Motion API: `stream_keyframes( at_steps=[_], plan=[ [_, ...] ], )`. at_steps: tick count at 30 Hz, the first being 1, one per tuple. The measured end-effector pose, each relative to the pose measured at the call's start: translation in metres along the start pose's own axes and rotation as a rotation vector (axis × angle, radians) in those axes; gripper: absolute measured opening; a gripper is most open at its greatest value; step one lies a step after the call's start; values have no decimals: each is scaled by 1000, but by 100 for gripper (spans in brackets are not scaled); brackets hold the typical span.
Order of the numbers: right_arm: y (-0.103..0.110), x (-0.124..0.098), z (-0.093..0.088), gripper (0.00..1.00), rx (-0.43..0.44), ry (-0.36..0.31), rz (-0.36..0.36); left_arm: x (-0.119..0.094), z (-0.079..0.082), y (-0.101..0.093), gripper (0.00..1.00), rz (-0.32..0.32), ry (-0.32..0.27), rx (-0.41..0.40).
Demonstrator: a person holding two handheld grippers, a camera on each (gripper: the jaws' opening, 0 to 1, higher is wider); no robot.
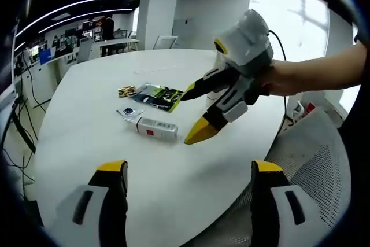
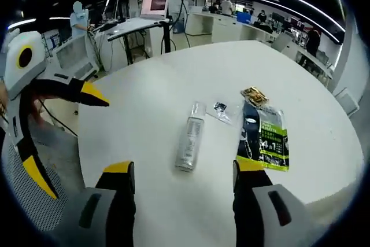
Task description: Arrange the skincare products in the storage area until every visible bottle or jar stands upright without overlapping.
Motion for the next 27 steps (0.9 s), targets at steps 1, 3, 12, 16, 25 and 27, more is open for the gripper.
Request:
stream_keyframes(
  at_steps=[1,3,12,16,25,27],
  plan=[
    [1,3,1,68,10,3,2,0,0,0,84,2,0,-1],
    [1,15,2,66,15,11,-4,0,-1,1,83,2,4,-7],
    [1,45,3,58,59,29,-18,1,-4,2,82,2,19,-26],
    [0,51,3,53,81,29,-27,0,-3,3,81,9,16,-28],
    [3,68,5,44,83,33,-19,0,-4,3,80,12,17,-50],
    [2,71,4,43,87,39,-21,0,-5,3,80,12,17,-55]
  ],
)
Point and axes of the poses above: the point that each gripper's makers call its tool centre point, and the gripper's own axes: x roughly forward along the fingers, y roughly to its left, z roughly out of its top, the point moved 8 cm from there along -x, roughly backward along the fingers, and after that the axes turned 11 degrees about -z, right-handed, at the moved point
